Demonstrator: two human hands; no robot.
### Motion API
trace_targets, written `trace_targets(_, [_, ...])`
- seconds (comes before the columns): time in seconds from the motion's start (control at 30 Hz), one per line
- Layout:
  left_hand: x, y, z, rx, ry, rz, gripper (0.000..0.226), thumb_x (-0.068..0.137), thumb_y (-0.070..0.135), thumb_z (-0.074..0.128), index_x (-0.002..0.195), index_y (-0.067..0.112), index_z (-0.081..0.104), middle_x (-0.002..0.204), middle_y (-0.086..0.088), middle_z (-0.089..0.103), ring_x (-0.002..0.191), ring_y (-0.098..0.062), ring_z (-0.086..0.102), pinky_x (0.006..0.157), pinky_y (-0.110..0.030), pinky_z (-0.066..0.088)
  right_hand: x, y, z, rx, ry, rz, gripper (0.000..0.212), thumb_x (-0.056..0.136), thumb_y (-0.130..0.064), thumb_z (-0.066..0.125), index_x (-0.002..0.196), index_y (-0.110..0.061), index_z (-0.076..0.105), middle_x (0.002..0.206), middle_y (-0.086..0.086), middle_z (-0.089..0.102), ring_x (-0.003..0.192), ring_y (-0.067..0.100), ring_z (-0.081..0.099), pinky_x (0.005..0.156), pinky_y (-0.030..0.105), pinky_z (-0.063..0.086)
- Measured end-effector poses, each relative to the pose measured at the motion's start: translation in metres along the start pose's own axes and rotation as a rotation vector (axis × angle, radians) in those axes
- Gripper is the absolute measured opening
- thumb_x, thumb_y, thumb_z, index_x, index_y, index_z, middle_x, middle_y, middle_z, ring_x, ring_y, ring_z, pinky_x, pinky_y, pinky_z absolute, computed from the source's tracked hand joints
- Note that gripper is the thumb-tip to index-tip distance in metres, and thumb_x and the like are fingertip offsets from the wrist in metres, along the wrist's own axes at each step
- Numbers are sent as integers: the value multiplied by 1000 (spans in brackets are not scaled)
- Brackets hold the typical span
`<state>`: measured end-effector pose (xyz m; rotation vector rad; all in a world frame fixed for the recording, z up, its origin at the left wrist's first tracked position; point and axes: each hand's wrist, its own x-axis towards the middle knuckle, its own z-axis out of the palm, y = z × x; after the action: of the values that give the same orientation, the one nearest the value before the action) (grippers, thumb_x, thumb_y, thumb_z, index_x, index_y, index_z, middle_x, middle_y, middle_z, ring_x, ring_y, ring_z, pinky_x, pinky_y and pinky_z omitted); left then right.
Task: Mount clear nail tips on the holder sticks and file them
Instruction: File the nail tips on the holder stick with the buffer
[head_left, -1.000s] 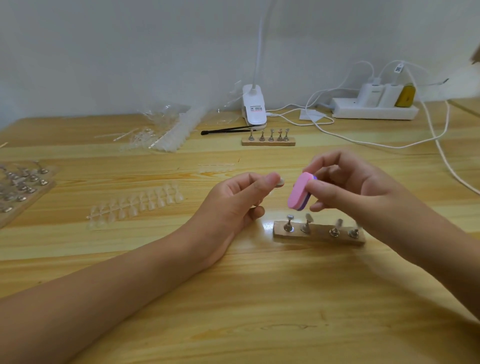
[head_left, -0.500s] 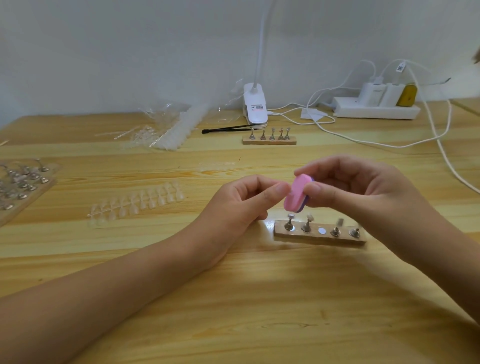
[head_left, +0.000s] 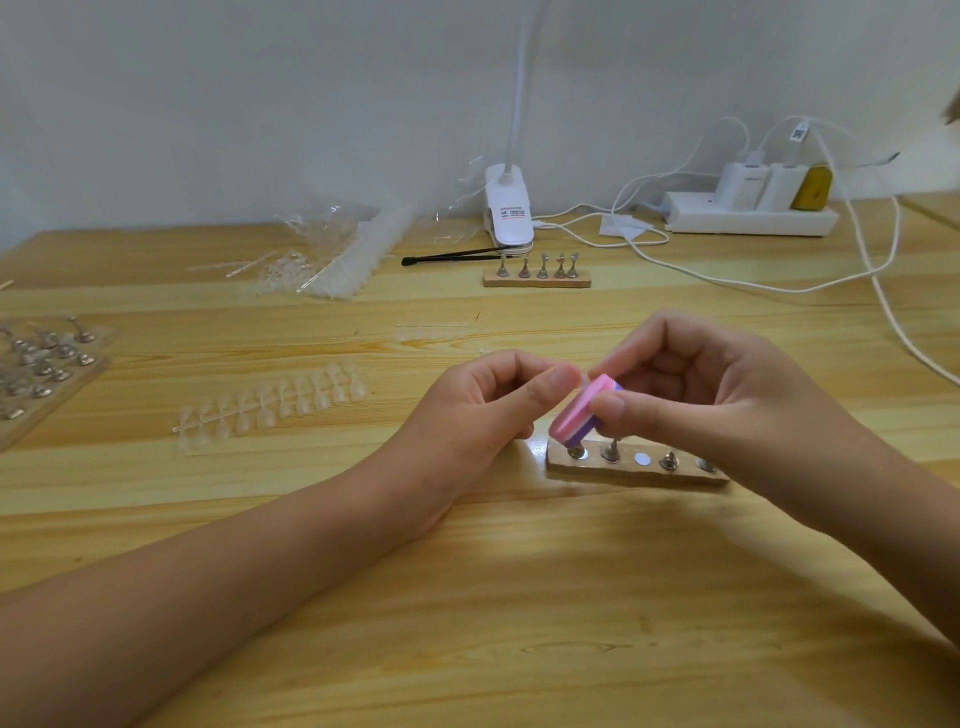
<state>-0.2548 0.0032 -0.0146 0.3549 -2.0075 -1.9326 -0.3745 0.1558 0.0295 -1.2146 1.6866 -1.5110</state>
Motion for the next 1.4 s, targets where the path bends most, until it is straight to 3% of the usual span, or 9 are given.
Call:
trace_targets(0.17, [1,1,0,-22,23,-18,19,81,44,66,86,27,74,94,17,71,69,3,54,76,-24,42,2,1,-4,65,123,2,31,68,-21,73,93,-4,65,84,7,76,78,15,74,70,18,56])
trace_targets(0.3, [0,1,0,9,1,-6,18,83,44,66,84,28,74,88,14,71,76,-4,58,83,-31,46,0,3,7,17,12,31,34,67,-22,75,91,-3,62,87,13,75,81,28,72,69,32,59])
trace_targets(0.47, [0,1,-1,11,6,-22,16,81,46,68,83,32,74,73,27,62,65,2,50,79,-25,42,4,1,-4,121,187,-20,34,66,-25,74,94,-8,64,86,3,76,84,15,73,73,17,55])
trace_targets(0.57, [0,0,-1,12,-2,-8,21,73,56,69,81,37,75,75,26,62,66,1,50,78,-25,41,4,2,-5,125,166,-14,43,62,-32,76,96,-7,63,86,3,75,85,17,73,75,20,57])
trace_targets(0.73, [1,-1,-1,9,18,-20,31,71,60,68,88,35,77,83,27,66,67,2,50,81,-28,42,4,-4,-13,73,190,-34,39,63,-35,75,92,-10,65,84,5,75,78,17,72,70,19,56])
trace_targets(0.87, [2,-1,-1,-8,18,-28,35,71,59,69,89,31,77,78,26,65,67,1,50,80,-28,41,2,-2,-6,-4,52,-8,33,67,-26,75,92,-6,64,85,10,75,77,19,73,69,18,56])
trace_targets(1.1, [2,2,-1,-12,-57,-9,21,74,55,66,66,36,70,71,24,61,67,-2,46,79,-29,37,2,2,-4,97,118,3,35,67,-25,74,95,-5,64,87,10,75,84,21,74,76,21,57])
trace_targets(1.23, [1,1,-2,-20,-48,-3,22,74,55,67,69,34,71,79,19,66,72,-6,48,80,-30,39,0,2,3,75,31,9,37,68,-24,75,96,-3,63,89,10,76,85,21,74,76,23,58])
trace_targets(1.4, [3,0,-2,-49,-15,-14,22,72,54,69,72,32,72,74,22,64,66,-1,48,77,-27,39,1,3,0,138,117,-3,37,64,-30,77,92,-10,65,86,5,76,84,17,73,75,22,57])
